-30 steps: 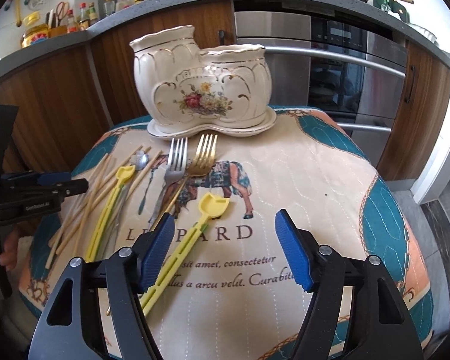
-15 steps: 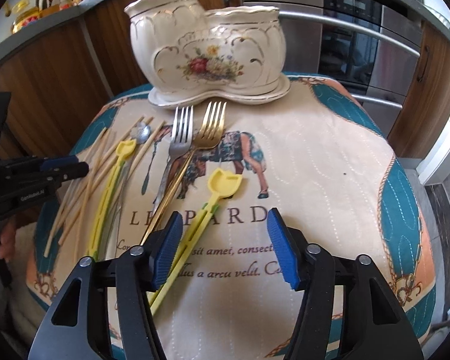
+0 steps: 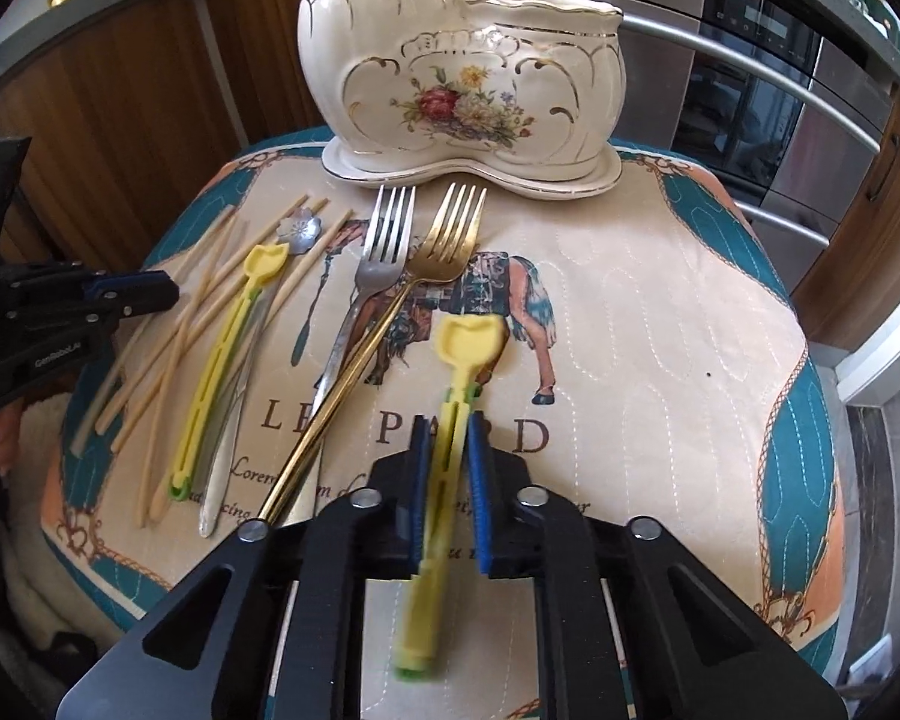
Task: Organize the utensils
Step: 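Grasp a wooden chopstick with left tool while right grasps a yellow spoon, then drop chopstick in tall pot with left tool while right drops spoon in small pot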
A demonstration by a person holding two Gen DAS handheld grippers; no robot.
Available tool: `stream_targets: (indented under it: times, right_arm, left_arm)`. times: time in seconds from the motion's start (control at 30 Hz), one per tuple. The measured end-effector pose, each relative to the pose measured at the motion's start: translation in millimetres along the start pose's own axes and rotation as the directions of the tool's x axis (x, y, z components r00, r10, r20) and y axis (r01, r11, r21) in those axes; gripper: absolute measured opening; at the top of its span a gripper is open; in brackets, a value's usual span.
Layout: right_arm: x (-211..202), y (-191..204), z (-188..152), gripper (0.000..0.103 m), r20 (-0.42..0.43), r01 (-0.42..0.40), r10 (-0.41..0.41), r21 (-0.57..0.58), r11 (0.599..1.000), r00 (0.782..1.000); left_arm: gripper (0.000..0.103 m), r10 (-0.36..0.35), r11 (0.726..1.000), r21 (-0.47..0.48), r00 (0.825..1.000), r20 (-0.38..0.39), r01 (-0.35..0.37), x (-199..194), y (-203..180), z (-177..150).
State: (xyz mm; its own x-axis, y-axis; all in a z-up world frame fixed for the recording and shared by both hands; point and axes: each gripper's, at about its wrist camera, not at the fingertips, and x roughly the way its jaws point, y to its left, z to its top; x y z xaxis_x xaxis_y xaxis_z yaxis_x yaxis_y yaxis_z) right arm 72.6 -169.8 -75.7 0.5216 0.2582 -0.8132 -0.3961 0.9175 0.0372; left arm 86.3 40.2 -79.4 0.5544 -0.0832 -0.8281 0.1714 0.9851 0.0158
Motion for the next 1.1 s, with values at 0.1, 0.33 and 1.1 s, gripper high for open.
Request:
stream_targets:
  times: [0.1,0.33,1.1]
  right_arm:
    - [-3.7,-1.1,-4.0,0.011,0.029,-0.017,0.017,0.016,1.000,0.999]
    - [-21.1,-8.6,-7.5,0.011,0.140,-0.016,0.008,0.060,0.998,0.990]
    - [-51.7,-70.4,148.7,0.011,0.626,-0.307,0.111,0.213,0.928,0.772]
  left_arm:
    - [0.004,-0.016,1.000,-0.024,1.000,0.023,0.016,-0.9,3.0,-3.2]
    - [0.004,-0.026,0.998,-0.056,0.995,0.092,0.032,-15.1,8.7,-1.5]
    - [0.004,-0.146,0.981,-0.025,0.809,0.569,0.195,-108.1,-13.9,161.7]
